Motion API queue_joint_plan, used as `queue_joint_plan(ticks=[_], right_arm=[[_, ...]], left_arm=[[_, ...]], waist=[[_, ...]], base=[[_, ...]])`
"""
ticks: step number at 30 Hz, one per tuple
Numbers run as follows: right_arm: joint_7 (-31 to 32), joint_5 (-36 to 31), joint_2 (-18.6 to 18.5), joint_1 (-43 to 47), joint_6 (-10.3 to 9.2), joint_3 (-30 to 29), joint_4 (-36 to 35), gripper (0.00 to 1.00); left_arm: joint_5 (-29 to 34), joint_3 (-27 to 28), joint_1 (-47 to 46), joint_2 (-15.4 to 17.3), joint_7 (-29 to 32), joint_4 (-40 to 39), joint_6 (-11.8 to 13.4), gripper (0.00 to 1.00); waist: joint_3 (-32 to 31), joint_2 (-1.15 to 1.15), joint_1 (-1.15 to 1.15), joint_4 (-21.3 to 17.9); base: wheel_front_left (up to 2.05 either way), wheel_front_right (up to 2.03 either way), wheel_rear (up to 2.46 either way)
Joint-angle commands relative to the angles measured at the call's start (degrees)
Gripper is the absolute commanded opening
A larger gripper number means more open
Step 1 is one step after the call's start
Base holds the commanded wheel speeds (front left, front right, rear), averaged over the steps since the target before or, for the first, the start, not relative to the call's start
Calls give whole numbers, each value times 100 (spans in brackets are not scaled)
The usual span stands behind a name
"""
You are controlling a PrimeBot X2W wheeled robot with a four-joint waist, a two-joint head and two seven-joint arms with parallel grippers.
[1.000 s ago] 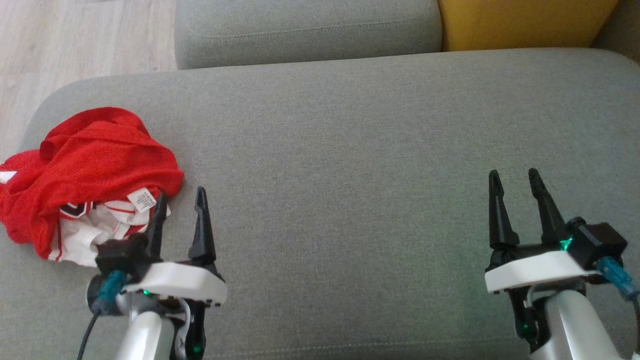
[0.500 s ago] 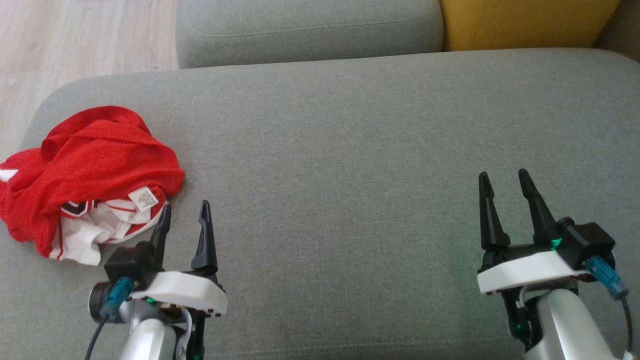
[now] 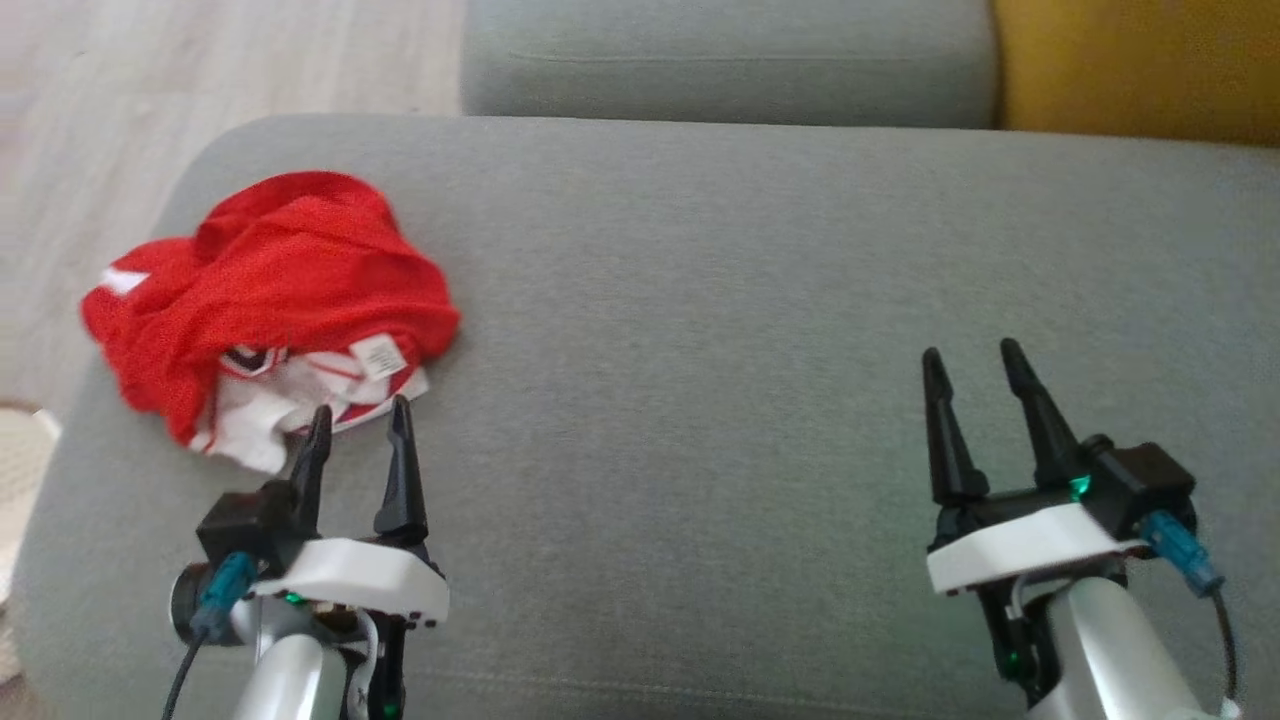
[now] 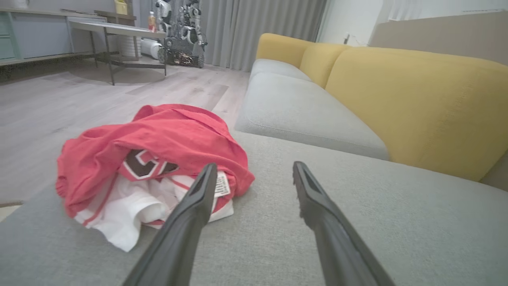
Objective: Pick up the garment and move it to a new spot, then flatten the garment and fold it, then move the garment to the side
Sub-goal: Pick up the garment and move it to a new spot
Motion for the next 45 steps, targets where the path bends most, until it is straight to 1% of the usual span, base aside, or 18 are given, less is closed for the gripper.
queue_joint_plan(ticks=[1,8,14,15,22,28,34,40,45], right_arm=[[-62,40,-3,-166,-4,174,-155,100],[-61,113,-3,-104,-4,392,-61,100],[-51,244,-3,-52,-4,558,5,100],[-49,261,-3,-46,-4,598,9,100],[-46,310,-3,-57,-4,717,33,100],[-48,338,-3,-90,-4,764,49,100],[-50,344,-3,-120,-4,772,52,100],[-49,300,-3,-153,-4,716,3,100],[-30,236,-8,-282,-4,605,-168,100]], left_arm=[[-12,234,-244,19,-70,-207,31,100],[7,379,-92,18,-70,-328,41,100],[43,508,71,18,-70,-426,19,100],[38,545,102,18,-70,-461,15,100],[8,594,152,18,-70,-529,-1,100],[6,607,144,18,-70,-558,-6,100],[19,672,137,18,-70,-608,15,100],[0,848,-1,18,-70,-560,-21,100],[37,997,-290,18,-70,-379,-224,100]], waist=[[-48,0,0,219],[-182,0,0,857],[-272,0,0,1309],[-267,0,0,1445],[-189,0,0,1756],[-162,0,0,1775],[-123,0,0,1658],[38,0,0,1468],[369,0,0,1229]], base=[[0,0,0],[0,0,0],[0,0,0],[0,0,0],[0,0,0],[0,0,0],[0,0,0],[0,0,0],[0,0,0]])
